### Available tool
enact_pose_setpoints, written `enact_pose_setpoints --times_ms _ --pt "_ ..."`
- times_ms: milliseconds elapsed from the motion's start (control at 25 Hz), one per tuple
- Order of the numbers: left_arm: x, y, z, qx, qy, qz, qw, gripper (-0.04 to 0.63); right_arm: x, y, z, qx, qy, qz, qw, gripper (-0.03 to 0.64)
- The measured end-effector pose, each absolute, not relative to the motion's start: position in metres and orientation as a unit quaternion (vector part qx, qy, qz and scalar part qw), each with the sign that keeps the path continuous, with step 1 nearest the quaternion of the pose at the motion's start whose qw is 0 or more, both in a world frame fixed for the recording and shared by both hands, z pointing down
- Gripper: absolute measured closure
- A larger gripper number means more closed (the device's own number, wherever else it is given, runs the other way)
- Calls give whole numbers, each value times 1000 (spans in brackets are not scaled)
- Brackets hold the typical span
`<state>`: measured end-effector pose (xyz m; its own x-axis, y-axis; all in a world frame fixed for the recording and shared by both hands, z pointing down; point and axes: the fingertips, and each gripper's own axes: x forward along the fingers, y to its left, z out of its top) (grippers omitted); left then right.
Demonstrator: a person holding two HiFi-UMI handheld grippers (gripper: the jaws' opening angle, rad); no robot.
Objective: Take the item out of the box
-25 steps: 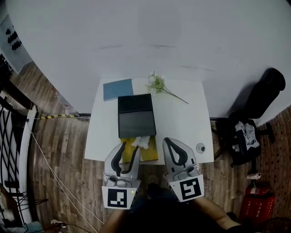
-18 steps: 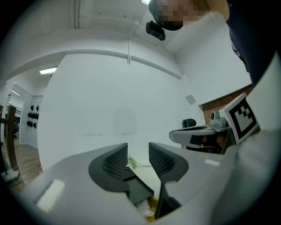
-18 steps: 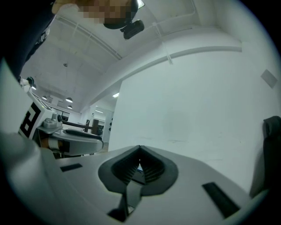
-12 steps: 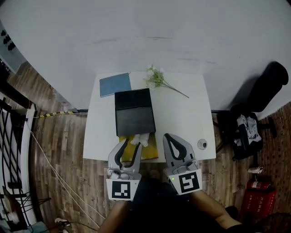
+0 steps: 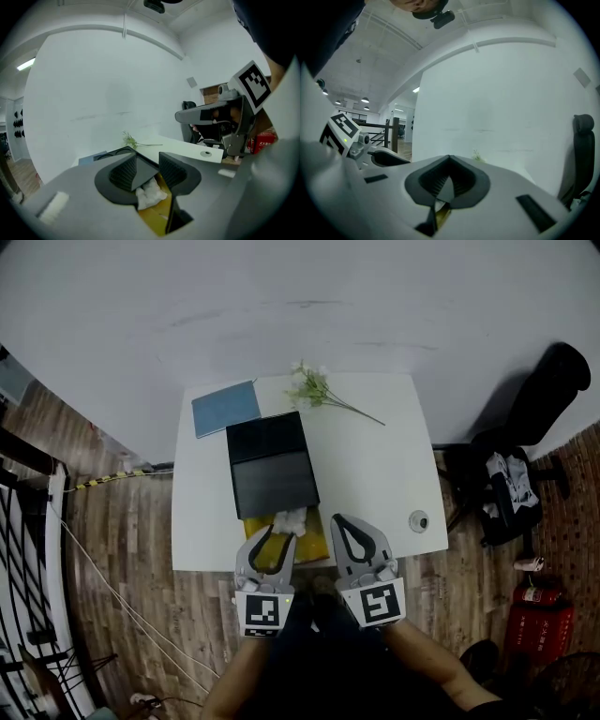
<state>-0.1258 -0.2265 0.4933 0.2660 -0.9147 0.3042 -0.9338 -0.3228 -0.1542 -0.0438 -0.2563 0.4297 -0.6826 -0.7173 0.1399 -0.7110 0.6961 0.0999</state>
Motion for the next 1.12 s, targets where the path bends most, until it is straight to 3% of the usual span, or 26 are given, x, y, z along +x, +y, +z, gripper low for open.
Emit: enact_pose_setpoints --times_ms 440,1120 --pt "-115 -232 574 814 -519 243 99 437 -48 -265 477 395 -909 -1 131 606" --pt "-105 -240 647 801 -423 390 163 364 -42 -282 488 414 -899 17 140 606"
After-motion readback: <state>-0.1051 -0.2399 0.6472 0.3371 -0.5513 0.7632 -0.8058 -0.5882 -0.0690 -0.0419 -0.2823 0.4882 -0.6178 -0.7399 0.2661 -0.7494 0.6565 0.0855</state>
